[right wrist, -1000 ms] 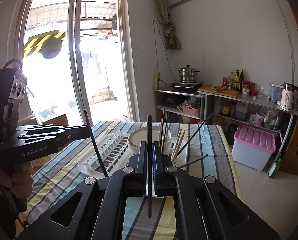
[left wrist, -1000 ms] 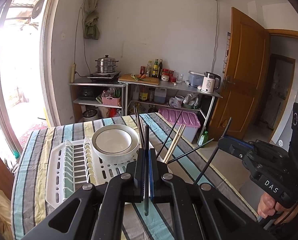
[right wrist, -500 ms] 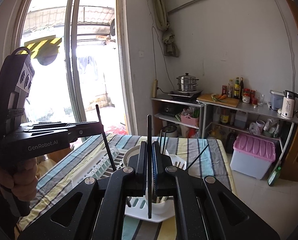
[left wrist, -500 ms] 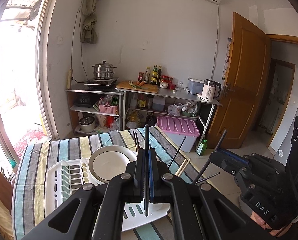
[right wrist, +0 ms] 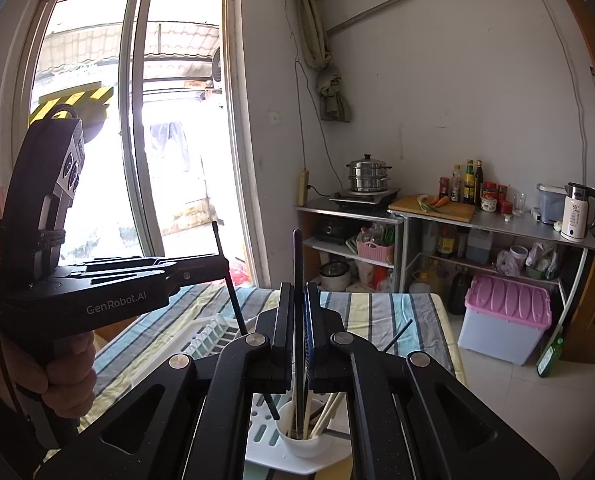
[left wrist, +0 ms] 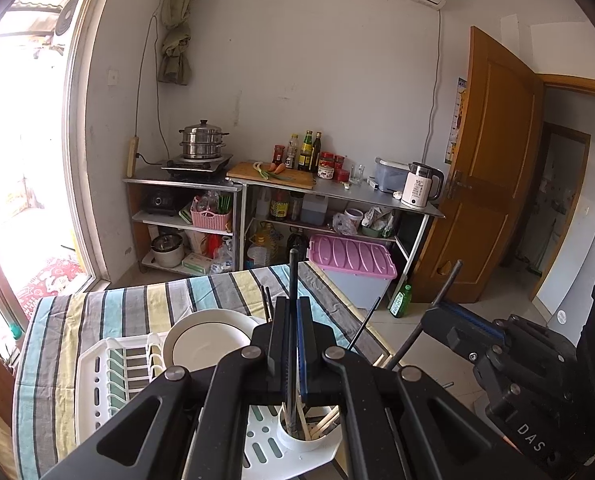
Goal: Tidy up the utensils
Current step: 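Lower both black chopsticks into the white cup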
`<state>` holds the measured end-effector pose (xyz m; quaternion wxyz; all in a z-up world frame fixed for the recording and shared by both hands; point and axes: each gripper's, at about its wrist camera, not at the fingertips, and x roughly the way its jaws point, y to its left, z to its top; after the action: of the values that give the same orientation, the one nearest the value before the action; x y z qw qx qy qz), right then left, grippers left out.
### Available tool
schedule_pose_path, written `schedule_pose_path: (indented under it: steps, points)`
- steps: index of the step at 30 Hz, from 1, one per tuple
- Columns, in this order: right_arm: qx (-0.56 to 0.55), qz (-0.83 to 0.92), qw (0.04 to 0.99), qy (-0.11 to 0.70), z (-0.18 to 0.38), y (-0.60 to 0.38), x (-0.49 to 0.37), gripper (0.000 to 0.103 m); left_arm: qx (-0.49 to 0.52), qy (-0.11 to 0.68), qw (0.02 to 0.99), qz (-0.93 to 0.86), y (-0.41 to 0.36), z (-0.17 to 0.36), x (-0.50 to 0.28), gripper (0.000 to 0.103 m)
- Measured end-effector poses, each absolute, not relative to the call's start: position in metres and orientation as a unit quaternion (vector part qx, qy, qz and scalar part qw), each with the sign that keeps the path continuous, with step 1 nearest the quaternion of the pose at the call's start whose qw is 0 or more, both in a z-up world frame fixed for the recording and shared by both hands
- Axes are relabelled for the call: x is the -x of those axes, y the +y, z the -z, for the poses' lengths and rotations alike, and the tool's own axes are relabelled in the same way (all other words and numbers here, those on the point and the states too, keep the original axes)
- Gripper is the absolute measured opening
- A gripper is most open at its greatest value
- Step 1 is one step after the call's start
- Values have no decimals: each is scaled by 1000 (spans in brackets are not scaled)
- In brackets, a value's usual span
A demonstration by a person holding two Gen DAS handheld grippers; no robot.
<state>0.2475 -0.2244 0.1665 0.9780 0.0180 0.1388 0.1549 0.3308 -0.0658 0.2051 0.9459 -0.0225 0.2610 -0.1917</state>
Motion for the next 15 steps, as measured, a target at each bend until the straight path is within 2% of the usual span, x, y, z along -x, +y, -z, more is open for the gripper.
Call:
schedule_pose_path:
  steps: [15]
  points:
    - [-24,-154,971,179,-134,-224,-266,4,24,304,934,188,-68,-159,-353,3]
